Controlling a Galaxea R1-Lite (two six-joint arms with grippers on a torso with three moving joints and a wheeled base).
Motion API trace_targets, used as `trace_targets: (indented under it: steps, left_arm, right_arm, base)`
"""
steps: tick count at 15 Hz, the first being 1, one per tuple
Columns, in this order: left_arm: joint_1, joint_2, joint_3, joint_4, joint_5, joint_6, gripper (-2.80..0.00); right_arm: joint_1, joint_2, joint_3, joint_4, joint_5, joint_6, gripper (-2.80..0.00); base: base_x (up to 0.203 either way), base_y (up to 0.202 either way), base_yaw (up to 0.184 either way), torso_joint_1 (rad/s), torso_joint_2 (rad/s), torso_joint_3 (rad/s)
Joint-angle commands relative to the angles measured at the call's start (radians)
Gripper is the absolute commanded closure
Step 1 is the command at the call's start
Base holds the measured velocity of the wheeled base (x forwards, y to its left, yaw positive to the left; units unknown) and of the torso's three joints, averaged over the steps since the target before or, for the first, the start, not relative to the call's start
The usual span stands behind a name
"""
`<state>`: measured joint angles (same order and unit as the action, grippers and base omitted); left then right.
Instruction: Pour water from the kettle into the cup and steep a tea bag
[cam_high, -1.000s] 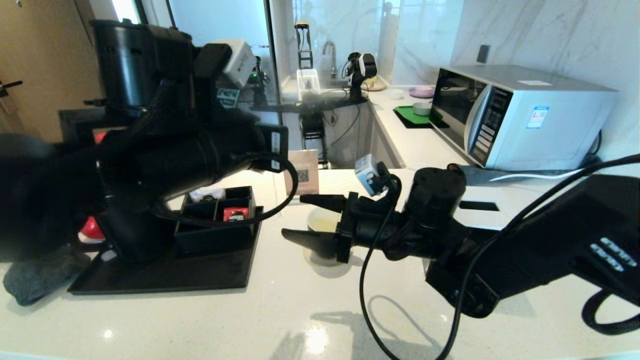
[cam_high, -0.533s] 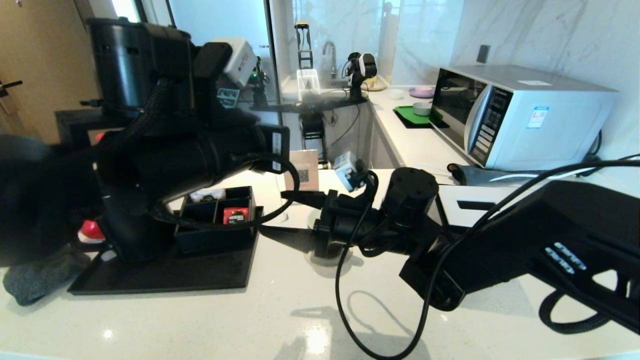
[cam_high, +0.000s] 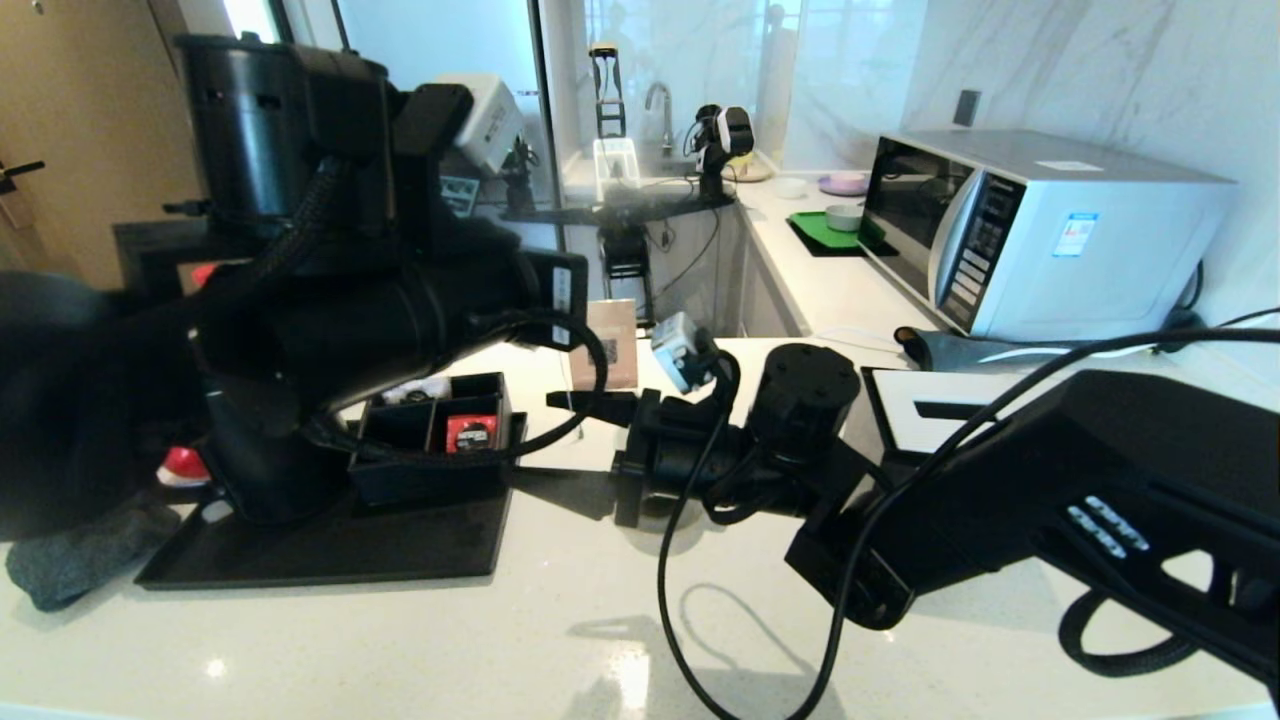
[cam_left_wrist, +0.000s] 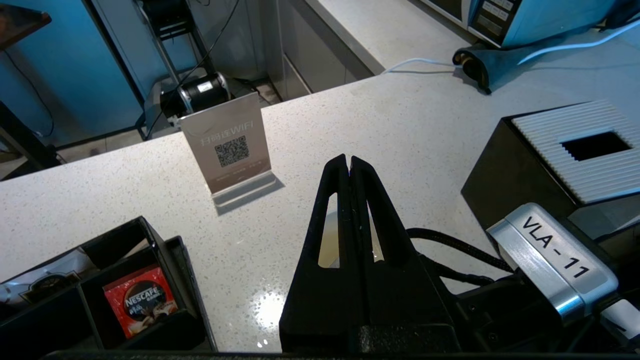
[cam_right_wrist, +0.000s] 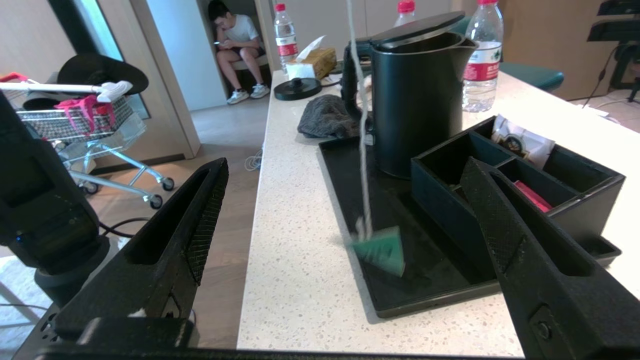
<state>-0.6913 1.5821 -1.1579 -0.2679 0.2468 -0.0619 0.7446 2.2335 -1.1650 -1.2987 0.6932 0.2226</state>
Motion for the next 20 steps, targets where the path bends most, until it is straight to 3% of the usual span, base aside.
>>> trace_targets:
  steps: [1,3,4,5,20]
  left_arm:
    - [-0.004,0.004,0.000,-0.002,0.003,-0.001,0.00]
    - [-0.004,0.004,0.000,-0.002,0.002,-0.001,0.00]
    - [-0.004,0.006,0.000,-0.002,0.002,-0.001,0.00]
    - [-0.004,0.006,0.000,-0.002,0.002,-0.001,0.00]
    - [-0.004,0.010,0.021,-0.003,0.004,0.001,0.00]
  right_arm:
    - [0.001,0.007,-0.004,-0.018,0.003,0.001,-2.80]
    - [0.001,0.026,-0.004,-0.072,0.010,0.009,-2.80]
    - [0.001,0.033,0.000,-0.099,0.031,0.012,-0.64]
    - [0.001,0.035,0.004,-0.105,0.041,0.012,0.00]
    - [-0.001,0.038,-0.001,-0.100,0.039,0.027,0.00]
  base:
    - [0.000,0.000,0.000,0.000,0.00,0.000]
    - [0.000,0.000,0.000,0.000,0.00,0.000]
    - [0.000,0.000,0.000,0.000,0.00,0.000]
    - [0.000,0.000,0.000,0.000,0.00,0.000]
    - [0.000,0.000,0.000,0.000,0.00,0.000]
